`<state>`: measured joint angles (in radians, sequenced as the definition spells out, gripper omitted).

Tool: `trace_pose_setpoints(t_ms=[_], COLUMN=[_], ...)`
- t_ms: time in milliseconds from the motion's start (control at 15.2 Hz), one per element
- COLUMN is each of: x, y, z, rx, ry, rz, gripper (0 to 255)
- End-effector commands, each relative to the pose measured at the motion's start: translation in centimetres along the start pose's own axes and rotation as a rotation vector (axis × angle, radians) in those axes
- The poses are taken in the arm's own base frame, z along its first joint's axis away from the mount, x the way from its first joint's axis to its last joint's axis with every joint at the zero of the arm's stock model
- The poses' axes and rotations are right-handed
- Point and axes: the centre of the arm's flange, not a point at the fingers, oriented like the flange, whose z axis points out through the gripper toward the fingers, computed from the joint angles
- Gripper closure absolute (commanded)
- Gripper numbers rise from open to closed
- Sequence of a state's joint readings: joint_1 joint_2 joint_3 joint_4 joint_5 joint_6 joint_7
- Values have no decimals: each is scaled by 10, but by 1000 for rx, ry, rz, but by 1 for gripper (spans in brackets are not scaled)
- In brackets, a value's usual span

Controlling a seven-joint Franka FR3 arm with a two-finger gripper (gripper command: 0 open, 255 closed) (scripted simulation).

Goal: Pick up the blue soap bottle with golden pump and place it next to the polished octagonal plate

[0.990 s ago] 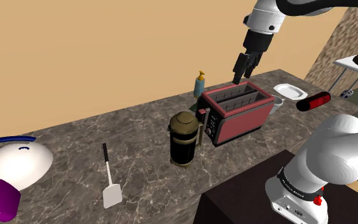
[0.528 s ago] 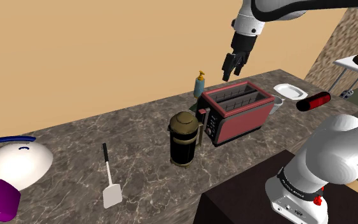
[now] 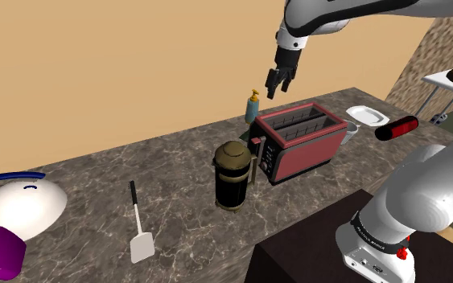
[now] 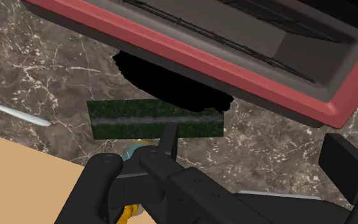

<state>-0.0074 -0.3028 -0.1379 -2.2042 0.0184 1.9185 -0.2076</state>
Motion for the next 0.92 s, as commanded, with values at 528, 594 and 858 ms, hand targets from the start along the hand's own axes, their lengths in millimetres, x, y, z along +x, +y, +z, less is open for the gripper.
trace_pose_setpoints(t_ms=[528, 594, 858], x=[107, 117, 159], y=[64, 71, 97], z=[41, 45, 62], rx=[-44, -48, -65], ry=[-9, -10, -14], rz=[2, 2, 3], gripper=[0, 0, 0])
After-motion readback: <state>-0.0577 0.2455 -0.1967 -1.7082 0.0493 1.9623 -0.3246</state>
